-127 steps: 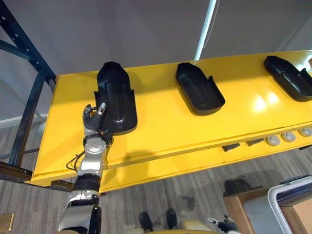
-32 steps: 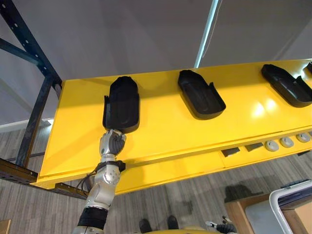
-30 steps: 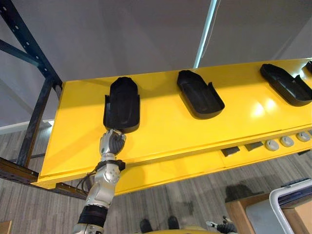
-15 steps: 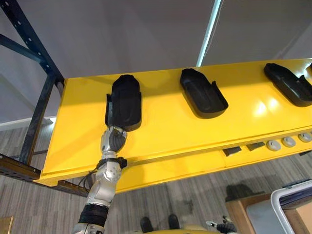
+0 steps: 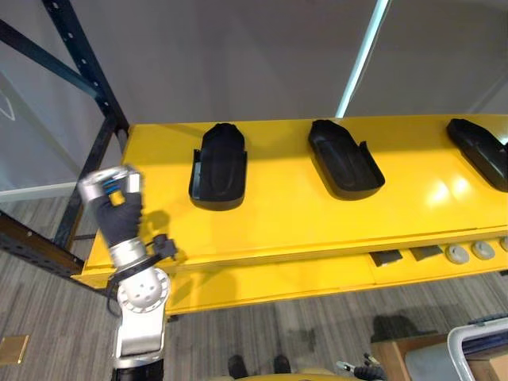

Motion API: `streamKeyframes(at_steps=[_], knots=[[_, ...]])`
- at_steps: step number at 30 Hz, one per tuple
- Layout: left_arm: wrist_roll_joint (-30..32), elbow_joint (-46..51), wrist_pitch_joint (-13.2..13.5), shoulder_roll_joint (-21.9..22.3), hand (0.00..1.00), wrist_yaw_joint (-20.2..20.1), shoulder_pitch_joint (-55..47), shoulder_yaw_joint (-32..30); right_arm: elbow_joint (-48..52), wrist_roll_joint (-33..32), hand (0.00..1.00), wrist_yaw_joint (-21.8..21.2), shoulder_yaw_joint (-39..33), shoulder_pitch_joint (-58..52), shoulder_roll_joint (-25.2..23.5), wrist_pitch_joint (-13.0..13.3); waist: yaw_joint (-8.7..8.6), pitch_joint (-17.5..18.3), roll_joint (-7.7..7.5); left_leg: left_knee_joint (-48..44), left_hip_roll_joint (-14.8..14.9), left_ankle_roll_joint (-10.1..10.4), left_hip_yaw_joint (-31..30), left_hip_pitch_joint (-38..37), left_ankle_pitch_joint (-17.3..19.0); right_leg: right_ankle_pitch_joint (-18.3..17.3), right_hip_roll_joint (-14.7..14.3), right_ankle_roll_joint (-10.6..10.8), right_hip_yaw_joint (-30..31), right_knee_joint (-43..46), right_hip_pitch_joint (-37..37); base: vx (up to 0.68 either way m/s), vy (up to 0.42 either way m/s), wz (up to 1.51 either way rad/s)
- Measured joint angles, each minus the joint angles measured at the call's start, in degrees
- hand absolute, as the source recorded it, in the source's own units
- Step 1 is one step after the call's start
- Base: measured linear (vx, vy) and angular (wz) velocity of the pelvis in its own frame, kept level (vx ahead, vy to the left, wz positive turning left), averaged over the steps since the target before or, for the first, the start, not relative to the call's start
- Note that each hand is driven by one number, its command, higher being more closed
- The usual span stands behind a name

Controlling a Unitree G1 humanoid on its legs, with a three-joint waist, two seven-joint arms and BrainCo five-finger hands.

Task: Walk over and take plastic housings, then place them on the shelf

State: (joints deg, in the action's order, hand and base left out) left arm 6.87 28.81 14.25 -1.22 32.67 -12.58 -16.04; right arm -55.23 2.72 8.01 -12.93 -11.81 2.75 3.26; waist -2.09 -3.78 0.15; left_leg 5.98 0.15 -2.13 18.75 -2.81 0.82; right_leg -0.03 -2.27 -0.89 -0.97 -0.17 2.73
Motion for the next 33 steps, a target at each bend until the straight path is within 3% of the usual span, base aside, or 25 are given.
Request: streamKeyframes(at_steps=[4,8,10,14,15,21,28,33], knots=[[-1.90,-1.01,-0.43,2.16,1.00,1.58,-4.92,-4.71,0.43,0.01,0.00,0.89,0.02,-0.57,-0.02,-0.09,0.86,0.23,0.09,-0.01,-0.01,0.00,0.23,0.07,0.00,0.00,0.23,0.01,-1.15,-0.11,0.18,-0.02,-0.011,0.09],[-4.02,-12.91,-3.10,3.90,1.00,0.60,-6.72,-6.30,0.43,-0.07,0.00,1.79,2.78,-1.06,0.71,-0.32,1.39,1.74,-0.21,-0.07,0.52,0.03,2.42,0.12,0.01,-0.04,0.38,0.00,-2.34,-0.13,0.18,-0.02,-0.010,0.08],[-5.30,-22.44,-6.02,5.01,1.00,-2.28,-7.03,-6.91,0.45,-0.30,0.00,1.80,4.02,-0.99,0.71,-1.08,1.52,2.20,-0.74,-0.22,0.78,0.05,3.89,0.08,0.01,-0.31,0.43,0.03,-2.35,-0.10,0.13,0.00,-0.008,-0.02],[-5.67,-38.96,-9.13,5.06,1.00,-7.79,-7.31,-5.36,2.93,-0.49,0.00,1.77,4.47,-1.17,-0.16,-1.43,1.35,2.45,-1.41,-1.07,0.69,0.10,4.43,-0.70,-0.01,-2.65,1.03,1.21,-3.13,2.01,0.21,0.00,-0.005,0.00],[-5.70,-44.39,-9.70,5.00,0.00,-9.37,-6.98,-4.44,3.40,-0.49,0.00,1.76,4.47,-1.12,-0.37,-1.50,1.36,2.49,-1.44,-0.90,0.57,0.10,4.44,-1.18,-0.01,-3.37,1.21,1.47,-3.42,2.78,0.17,0.01,0.015,0.07],[-5.54,-63.25,-11.15,4.92,0.00,-14.50,-6.49,-2.44,5.02,-0.86,0.00,1.79,4.19,-1.01,-1.08,-1.64,1.52,2.68,-1.67,-0.18,-0.40,-0.21,5.12,-2.03,0.24,-5.39,2.05,1.81,-3.60,3.94,-0.18,0.03,0.030,0.02],[-3.91,-71.51,-11.16,4.16,0.00,-17.63,-3.11,-1.46,4.85,-1.13,0.00,1.81,1.55,-0.67,-1.94,-1.63,2.39,2.54,-1.37,-0.19,-0.96,-0.02,6.71,-2.47,1.15,-5.23,2.45,1.63,-1.78,3.85,-0.05,0.10,0.026,-0.13],[-3.24,-74.65,-11.10,3.78,0.00,-18.60,0.30,0.18,3.74,-1.12,0.00,1.80,-0.41,1.64,-3.04,-1.69,2.82,1.91,-0.36,-0.19,-1.07,-0.03,7.70,-3.32,1.15,-5.24,2.40,1.65,-0.62,3.62,0.25,0.09,-0.027,-0.10]])
